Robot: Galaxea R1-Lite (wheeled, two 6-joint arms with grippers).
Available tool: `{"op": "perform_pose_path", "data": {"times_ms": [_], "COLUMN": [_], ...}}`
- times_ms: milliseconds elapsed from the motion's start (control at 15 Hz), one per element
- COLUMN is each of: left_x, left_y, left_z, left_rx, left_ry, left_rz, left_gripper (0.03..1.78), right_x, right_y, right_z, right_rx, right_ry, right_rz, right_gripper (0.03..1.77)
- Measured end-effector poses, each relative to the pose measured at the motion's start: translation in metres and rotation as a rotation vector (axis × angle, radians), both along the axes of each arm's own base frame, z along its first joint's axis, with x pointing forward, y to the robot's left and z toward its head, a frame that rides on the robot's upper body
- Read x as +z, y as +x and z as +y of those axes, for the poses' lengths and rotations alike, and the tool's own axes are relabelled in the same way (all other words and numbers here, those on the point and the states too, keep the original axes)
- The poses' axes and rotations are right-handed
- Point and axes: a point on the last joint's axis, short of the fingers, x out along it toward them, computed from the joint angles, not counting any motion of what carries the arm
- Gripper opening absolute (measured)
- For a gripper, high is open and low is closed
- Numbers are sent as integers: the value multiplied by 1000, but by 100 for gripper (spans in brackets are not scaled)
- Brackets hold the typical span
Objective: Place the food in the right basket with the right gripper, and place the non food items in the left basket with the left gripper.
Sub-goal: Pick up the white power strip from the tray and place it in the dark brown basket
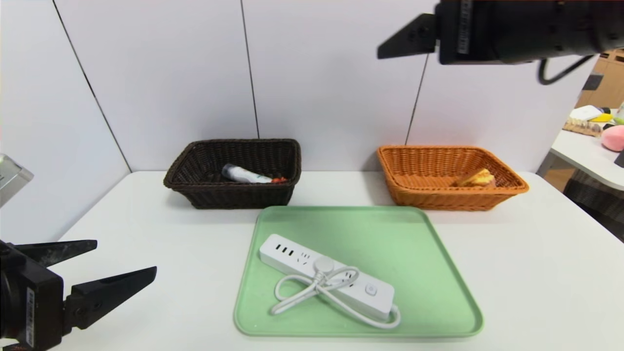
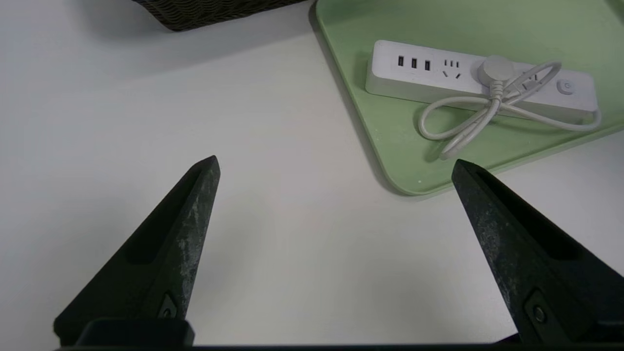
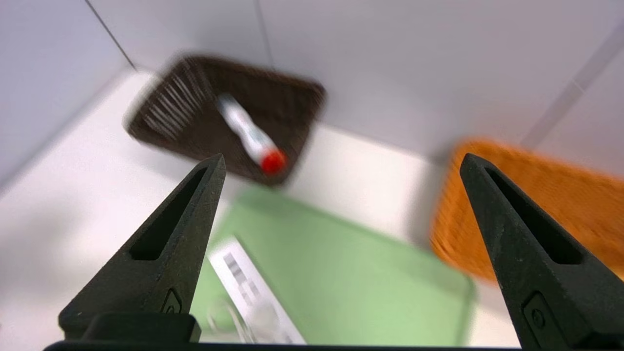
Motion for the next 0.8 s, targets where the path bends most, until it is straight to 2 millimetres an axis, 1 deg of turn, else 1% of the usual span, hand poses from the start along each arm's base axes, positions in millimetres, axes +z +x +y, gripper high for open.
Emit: {"op": "perform_pose_path", "data": {"times_ms": [133,200,333,467,600,667,800], "left_x": [-2,-4,-13,-23,-30,-31,-30], "left_y": [-6,-10,-16,-17,-17,-16,-13], "left_z": [-5,-7,-12,-16,-18,-19,-19], "left_rx": [-86,-140,-253,-366,-413,-408,-370], "left_ry": [-10,-17,-21,-6,-4,-12,-32], "left_rz": [-3,1,7,-20,-21,-7,8], "left_gripper": [169,169,169,169,169,169,169], "right_x": [1,1,5,4,-2,-6,-17], "right_y": [-18,-27,-46,-62,-72,-73,-67], "right_z": [-39,-54,-79,-95,-108,-114,-120], "right_rx": [-79,-117,-175,-203,-223,-229,-211], "right_ry": [-11,4,21,-47,-135,-151,-144], "right_rz": [109,143,141,161,241,299,414], "right_gripper": [167,167,168,169,169,169,169]}}
